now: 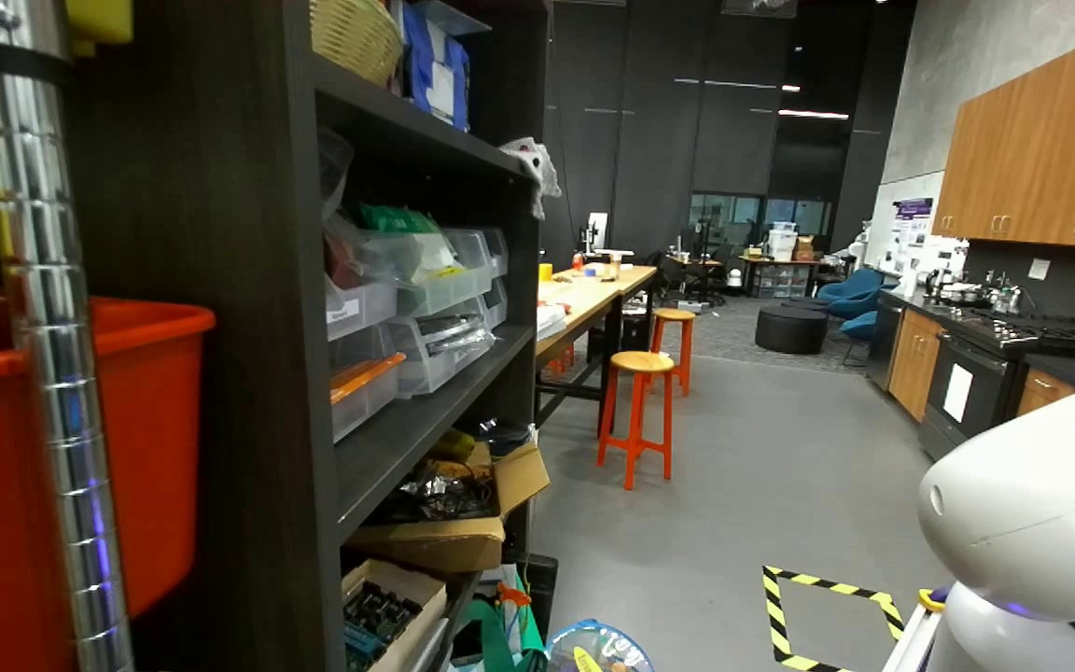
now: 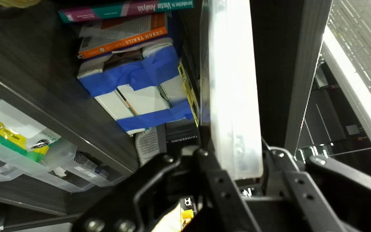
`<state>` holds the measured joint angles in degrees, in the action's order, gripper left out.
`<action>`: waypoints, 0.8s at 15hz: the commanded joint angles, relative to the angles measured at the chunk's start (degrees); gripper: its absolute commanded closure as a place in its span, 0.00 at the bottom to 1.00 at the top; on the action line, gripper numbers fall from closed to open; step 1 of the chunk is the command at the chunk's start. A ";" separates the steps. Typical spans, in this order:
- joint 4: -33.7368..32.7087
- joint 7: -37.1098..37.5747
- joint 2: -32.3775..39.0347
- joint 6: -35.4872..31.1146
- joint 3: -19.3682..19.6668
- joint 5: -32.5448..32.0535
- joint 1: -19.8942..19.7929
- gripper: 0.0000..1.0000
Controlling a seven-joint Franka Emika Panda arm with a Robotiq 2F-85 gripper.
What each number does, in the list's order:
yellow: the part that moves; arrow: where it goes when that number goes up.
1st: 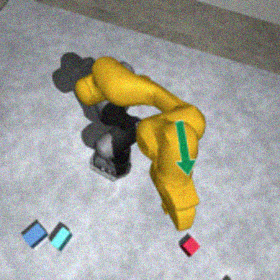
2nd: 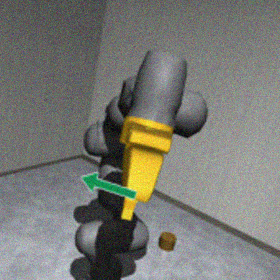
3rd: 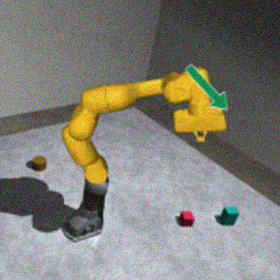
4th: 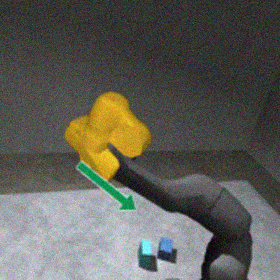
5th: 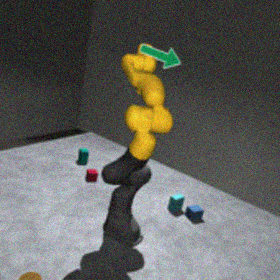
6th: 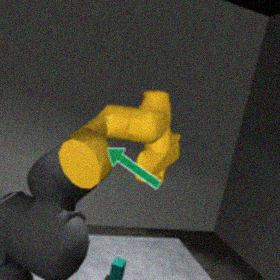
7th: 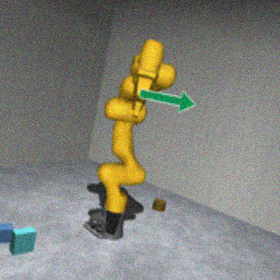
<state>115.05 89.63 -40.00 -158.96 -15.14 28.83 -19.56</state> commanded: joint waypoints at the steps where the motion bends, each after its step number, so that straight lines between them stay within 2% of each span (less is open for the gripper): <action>1: -5.35 4.03 4.24 1.47 3.89 -2.89 4.78 0.93; 6: -10.29 5.64 8.24 3.54 8.38 -2.65 9.16 0.93; 12: -14.93 4.45 13.32 2.23 11.71 -1.86 13.43 0.93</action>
<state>104.69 93.06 -30.10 -156.31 -5.25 27.23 -8.70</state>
